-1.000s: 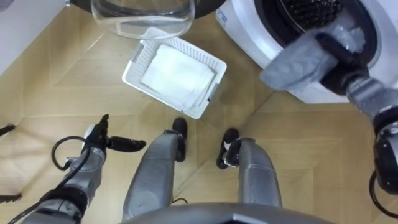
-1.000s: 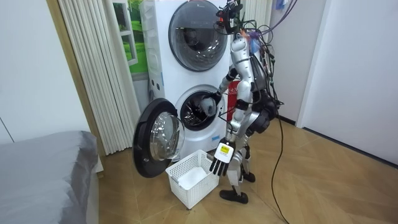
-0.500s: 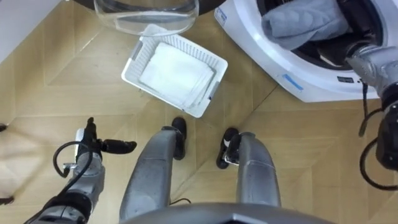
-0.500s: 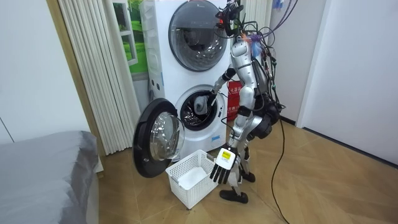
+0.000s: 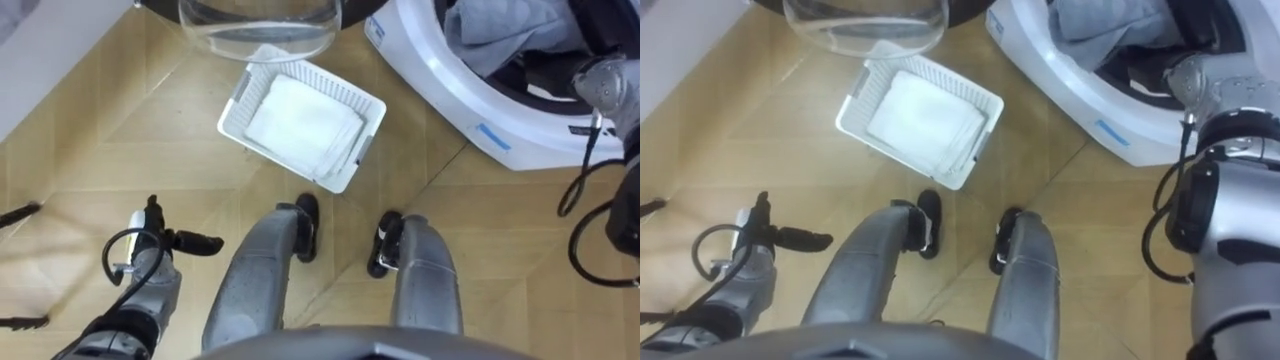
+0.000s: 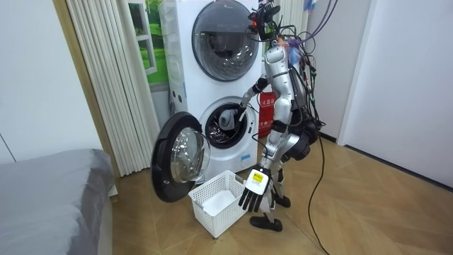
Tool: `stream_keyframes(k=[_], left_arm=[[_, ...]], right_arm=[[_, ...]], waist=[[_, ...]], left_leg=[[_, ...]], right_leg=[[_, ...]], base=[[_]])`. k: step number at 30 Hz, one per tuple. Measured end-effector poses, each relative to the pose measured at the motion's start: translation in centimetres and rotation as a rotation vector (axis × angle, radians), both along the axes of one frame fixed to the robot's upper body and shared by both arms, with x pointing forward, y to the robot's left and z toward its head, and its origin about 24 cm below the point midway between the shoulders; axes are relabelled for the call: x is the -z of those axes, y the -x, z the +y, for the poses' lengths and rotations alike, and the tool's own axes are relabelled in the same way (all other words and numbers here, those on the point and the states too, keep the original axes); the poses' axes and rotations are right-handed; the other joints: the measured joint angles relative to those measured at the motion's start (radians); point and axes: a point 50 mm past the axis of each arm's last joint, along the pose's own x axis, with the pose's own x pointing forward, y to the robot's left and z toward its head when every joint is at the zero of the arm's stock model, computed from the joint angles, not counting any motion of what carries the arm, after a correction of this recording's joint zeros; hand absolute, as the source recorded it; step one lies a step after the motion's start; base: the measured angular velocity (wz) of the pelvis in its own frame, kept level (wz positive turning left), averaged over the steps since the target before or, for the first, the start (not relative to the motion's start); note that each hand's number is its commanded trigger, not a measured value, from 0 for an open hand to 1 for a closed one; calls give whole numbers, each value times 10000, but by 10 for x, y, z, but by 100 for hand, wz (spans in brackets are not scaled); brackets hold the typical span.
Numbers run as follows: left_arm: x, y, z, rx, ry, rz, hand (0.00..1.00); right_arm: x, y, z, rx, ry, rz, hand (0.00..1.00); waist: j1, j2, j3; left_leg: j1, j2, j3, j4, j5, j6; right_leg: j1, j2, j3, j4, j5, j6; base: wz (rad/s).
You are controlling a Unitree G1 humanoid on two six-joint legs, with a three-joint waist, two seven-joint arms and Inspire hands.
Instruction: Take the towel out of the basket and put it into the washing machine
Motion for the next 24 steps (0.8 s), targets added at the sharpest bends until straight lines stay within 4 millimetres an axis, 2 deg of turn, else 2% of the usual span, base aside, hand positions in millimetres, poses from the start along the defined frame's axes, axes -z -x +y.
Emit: stream_keyframes(k=[12,21,24], left_arm=[[-4,-9,-2,319,-256,-398,0],[0,-10,-4,630,229,120,0],[1,-9,-2,589,231,263,0]], right_arm=[[1,4,-7,993,-333,127,0],[21,22,-18,1822,-323,560,0],[27,28,-22,2154,-287,705,0]], waist=[[7,0,1],[260,116,15],[384,157,11]], left_leg=[[125,8,138,-116,-2,33],[698,73,107,-511,-3,95],[947,70,168,-739,10,118]], right_leg=[[99,-55,6,-65,-11,43],[794,116,-82,-746,154,129],[996,212,78,-954,201,162]], base=[[0],[1],[-4]])
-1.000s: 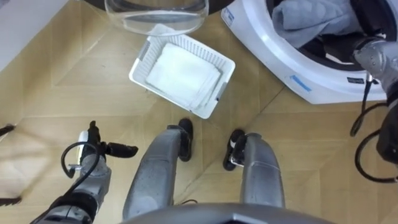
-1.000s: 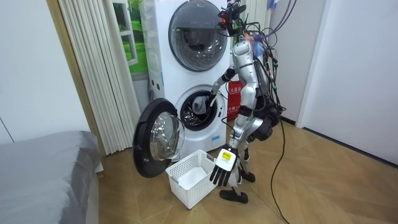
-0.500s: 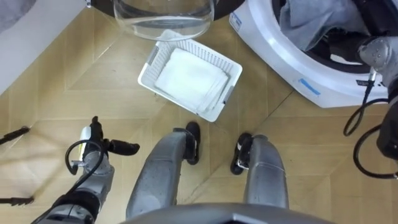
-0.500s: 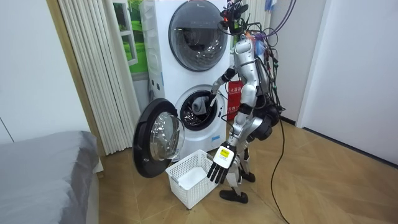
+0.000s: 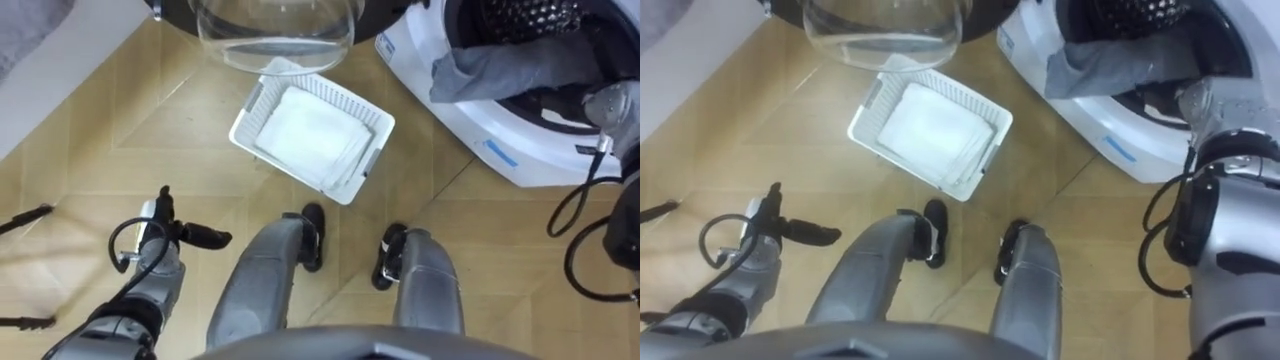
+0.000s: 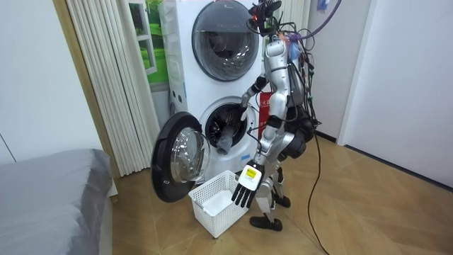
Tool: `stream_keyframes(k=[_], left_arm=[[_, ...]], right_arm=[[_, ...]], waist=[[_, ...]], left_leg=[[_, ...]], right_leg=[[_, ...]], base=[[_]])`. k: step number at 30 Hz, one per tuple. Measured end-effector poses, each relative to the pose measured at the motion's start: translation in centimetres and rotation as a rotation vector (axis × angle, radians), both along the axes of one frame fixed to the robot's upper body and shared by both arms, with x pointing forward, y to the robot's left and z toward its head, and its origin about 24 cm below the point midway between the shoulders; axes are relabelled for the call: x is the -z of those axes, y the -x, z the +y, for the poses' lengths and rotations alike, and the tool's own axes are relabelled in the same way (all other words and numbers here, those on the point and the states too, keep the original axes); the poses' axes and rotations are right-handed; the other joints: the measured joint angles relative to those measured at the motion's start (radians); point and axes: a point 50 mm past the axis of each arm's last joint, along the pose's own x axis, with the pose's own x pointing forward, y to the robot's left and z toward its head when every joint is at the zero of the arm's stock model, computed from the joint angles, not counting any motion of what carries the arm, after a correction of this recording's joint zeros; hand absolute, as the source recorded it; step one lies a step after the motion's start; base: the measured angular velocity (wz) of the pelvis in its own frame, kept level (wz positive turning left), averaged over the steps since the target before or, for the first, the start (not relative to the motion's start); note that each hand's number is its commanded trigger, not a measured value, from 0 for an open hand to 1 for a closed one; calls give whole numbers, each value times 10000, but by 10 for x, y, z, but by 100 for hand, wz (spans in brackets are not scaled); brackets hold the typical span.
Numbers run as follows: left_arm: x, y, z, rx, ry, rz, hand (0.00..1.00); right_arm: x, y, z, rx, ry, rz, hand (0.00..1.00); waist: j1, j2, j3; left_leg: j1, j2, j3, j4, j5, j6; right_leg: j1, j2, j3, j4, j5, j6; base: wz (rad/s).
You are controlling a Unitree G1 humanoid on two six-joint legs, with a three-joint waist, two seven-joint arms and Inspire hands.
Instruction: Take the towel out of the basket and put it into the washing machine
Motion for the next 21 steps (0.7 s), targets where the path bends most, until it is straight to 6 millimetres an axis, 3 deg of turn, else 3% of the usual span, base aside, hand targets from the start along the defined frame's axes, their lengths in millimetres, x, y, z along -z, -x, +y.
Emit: stream_keyframes(k=[3,8,14,17,21], left_arm=[[1,1,0,97,161,104,0],[7,13,0,65,392,542,0],[15,33,3,-87,765,1105,0],[17,42,6,-254,960,1317,0],[20,60,15,-958,1115,1465,0]], right_arm=[[16,16,-6,503,35,377,0],[51,48,-8,1315,-77,885,0],[95,98,-2,2031,152,1584,0],[121,141,0,2179,473,2347,0],[148,201,8,1113,1523,4222,0]], waist=[[304,38,-6],[331,144,-74],[59,356,-283],[-38,341,-376],[-310,238,-496]], left_leg=[[413,134,-2,-277,-2,-30],[1383,151,-166,-1004,66,-133],[2548,226,-258,-1891,102,-202],[3342,279,-215,-2486,163,-303],[4299,335,-152,-3164,205,-485]], right_leg=[[531,218,0,-492,146,-26],[1659,395,-208,-1482,328,-11],[3075,643,-423,-2803,646,21],[3917,810,-431,-3671,884,13],[4773,987,-404,-4315,975,-51]], base=[[-12],[0],[0],[-12],[-12]])
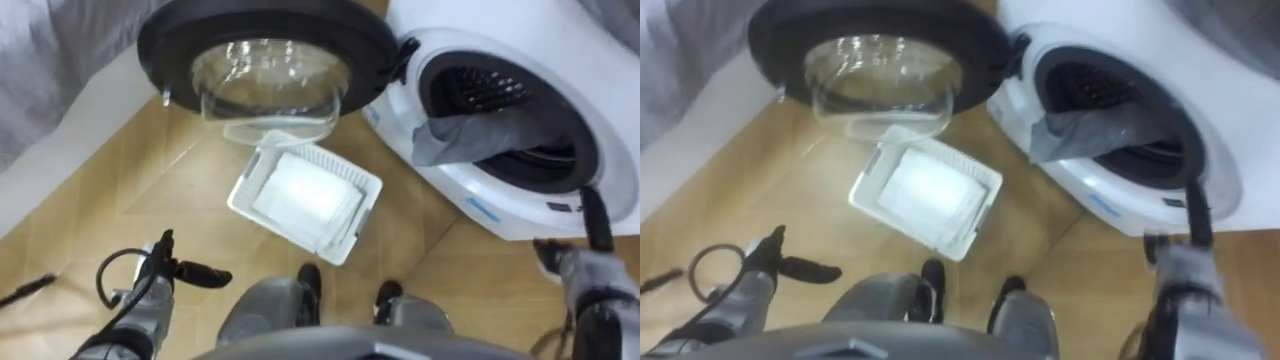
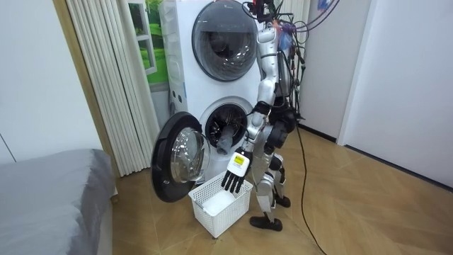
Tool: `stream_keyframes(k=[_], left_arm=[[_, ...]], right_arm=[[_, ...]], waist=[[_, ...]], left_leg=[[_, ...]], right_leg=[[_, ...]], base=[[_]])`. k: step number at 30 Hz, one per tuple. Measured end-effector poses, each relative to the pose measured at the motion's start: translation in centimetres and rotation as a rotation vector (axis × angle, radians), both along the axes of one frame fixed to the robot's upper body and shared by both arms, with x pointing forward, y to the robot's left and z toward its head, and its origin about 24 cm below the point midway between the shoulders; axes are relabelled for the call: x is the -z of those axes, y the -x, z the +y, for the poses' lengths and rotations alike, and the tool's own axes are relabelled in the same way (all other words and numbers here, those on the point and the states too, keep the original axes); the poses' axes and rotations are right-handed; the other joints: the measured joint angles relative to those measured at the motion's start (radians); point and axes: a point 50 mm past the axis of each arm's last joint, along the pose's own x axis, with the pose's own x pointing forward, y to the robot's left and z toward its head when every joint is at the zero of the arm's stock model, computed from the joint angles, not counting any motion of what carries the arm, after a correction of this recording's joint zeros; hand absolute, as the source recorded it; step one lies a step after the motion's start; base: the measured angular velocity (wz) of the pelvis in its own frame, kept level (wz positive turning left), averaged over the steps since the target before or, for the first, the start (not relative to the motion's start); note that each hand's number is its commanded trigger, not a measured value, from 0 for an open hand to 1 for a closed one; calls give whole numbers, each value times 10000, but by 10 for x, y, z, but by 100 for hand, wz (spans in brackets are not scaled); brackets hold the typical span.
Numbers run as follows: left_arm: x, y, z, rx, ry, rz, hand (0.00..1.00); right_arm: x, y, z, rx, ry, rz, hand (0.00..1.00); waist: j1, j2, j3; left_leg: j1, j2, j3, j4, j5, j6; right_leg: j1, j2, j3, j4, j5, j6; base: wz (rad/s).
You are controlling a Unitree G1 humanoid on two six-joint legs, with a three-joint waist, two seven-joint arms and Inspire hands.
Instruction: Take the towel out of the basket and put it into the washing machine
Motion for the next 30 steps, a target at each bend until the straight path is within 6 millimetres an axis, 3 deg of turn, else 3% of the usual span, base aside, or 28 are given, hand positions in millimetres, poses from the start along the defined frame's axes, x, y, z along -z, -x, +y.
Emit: stream_keyframes(k=[4,10,13,19,30], left_arm=[[7,26,2,-218,22,748,0],[11,49,3,-388,-3,1254,0],[11,55,4,-625,38,1317,0],[13,62,0,-749,357,1466,0],[16,64,-7,-1059,1197,1651,0]], right_arm=[[18,38,20,-2839,569,2320,0],[23,28,41,-9632,2568,4534,0],[28,29,55,-11551,2644,4894,0],[34,36,70,-13957,2307,4979,0],[42,54,84,-14877,943,4956,0]], waist=[[-190,-10,-19],[-374,-18,-22],[-393,-103,7],[-371,-170,16],[-363,-254,16]], left_leg=[[908,64,64,-627,24,-209],[1556,189,158,-965,64,-377],[1898,257,154,-983,-3,-453],[2325,289,183,-1138,-49,-503],[2871,244,217,-1470,-64,-527]], right_leg=[[806,184,-22,-506,65,-101],[1371,350,-68,-833,105,-205],[1704,420,-92,-881,103,-209],[2095,484,-54,-1094,97,-227],[2735,509,-27,-1546,97,-246]], base=[[-14],[-6],[0],[-2],[-1]])
